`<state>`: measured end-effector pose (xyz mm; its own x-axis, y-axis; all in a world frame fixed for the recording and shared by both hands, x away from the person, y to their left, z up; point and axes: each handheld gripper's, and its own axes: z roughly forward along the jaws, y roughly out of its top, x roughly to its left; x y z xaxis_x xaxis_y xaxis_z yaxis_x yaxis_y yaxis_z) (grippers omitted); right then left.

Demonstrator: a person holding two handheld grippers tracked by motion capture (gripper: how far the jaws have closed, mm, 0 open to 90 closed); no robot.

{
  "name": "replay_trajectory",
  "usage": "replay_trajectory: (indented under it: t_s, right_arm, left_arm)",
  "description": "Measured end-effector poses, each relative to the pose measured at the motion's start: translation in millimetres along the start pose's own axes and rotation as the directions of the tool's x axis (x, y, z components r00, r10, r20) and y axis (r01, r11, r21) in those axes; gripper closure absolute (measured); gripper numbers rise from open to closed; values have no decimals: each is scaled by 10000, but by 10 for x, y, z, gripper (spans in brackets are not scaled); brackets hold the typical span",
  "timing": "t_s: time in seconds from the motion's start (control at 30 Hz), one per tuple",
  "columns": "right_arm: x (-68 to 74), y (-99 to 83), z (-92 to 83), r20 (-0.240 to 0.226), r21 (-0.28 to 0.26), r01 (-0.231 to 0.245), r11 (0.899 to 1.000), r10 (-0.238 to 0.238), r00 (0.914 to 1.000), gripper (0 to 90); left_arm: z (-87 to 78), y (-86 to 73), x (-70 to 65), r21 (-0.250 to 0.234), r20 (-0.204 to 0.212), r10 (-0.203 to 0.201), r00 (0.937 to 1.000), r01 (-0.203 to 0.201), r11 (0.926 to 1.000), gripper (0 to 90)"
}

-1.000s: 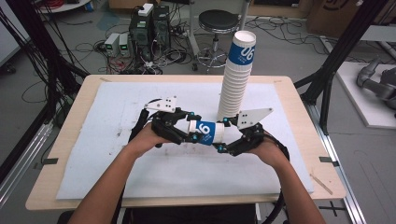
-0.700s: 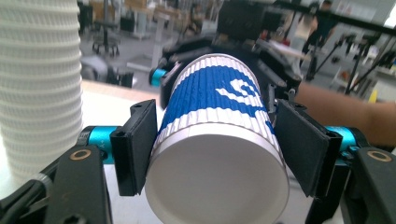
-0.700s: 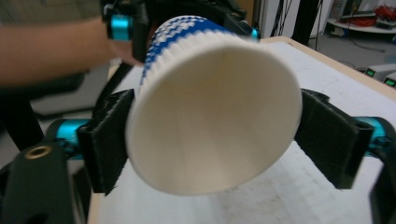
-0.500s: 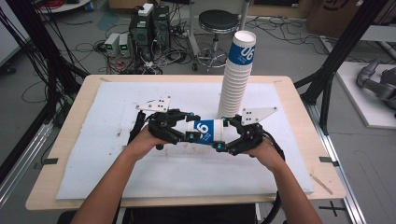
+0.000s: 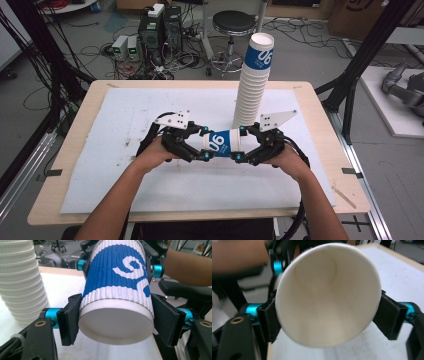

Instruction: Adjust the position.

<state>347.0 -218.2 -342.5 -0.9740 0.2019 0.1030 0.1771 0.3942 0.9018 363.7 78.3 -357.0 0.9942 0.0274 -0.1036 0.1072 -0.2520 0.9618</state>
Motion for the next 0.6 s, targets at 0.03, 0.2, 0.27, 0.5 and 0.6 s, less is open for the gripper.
replay_trajectory:
  t_s: [0.03,0.2,0.27,0.5,0.6]
  right_arm:
    - [0,3,-15,-1,-404,-256,9989,256,9997,179]
    - [-16,6,-66,-54,-1300,-813,9882,813,9967,179]
    - [-22,9,-71,-63,-1348,-806,9876,805,9967,192]
    - [24,83,-11,661,-78,500,9987,-494,9966,244]
    - [41,109,12,595,190,507,9985,-517,9969,243]
  left_arm:
    - [-2,-8,5,-217,4,-94,10000,94,9997,297]
    - [7,-37,20,-533,58,-206,9998,209,9984,298]
    - [14,-39,22,-412,11,-191,9998,191,9990,300]
    - [117,-8,-54,841,-989,238,9948,-155,9963,225]
    - [121,-12,-52,1178,-774,514,9957,-421,9921,269]
